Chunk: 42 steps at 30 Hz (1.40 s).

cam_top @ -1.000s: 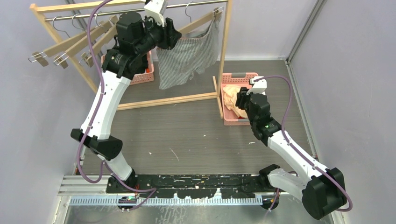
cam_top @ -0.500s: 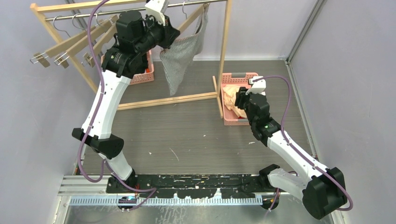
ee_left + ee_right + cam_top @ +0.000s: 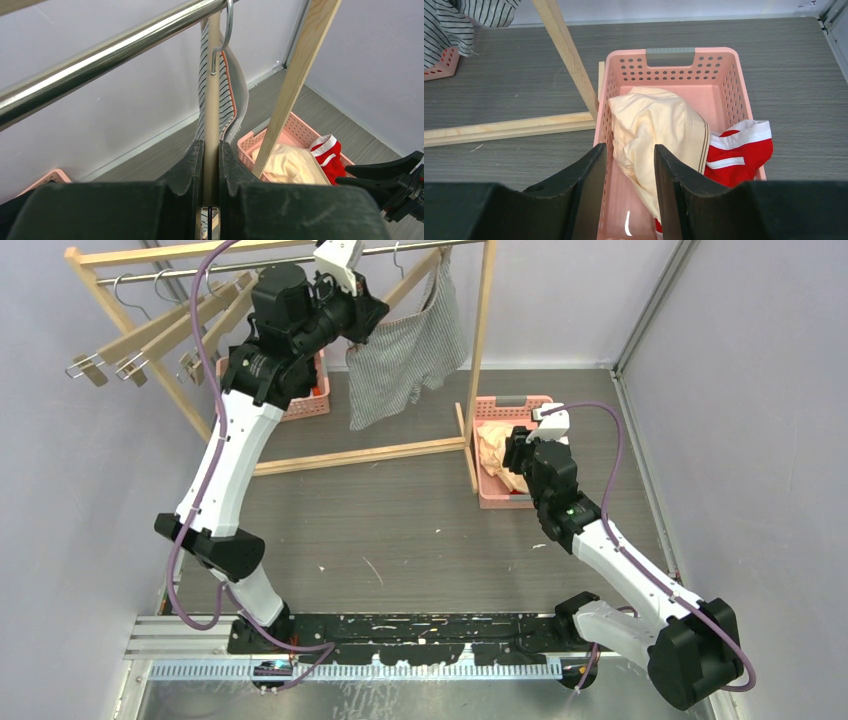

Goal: Remove the underwear clipped to the hanger

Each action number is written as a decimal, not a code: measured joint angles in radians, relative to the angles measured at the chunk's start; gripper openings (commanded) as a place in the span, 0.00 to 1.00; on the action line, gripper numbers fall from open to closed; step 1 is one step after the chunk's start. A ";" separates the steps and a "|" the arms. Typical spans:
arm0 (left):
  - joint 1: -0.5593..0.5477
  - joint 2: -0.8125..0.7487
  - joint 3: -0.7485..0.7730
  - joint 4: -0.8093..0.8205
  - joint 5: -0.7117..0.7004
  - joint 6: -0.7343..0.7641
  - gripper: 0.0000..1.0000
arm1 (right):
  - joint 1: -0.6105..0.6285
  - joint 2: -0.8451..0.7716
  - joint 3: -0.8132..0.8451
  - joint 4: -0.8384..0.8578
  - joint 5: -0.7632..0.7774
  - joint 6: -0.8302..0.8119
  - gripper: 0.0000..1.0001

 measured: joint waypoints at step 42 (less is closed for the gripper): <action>0.000 -0.383 -0.460 0.165 -0.038 0.044 0.00 | 0.006 0.027 -0.002 0.017 -0.005 -0.001 0.46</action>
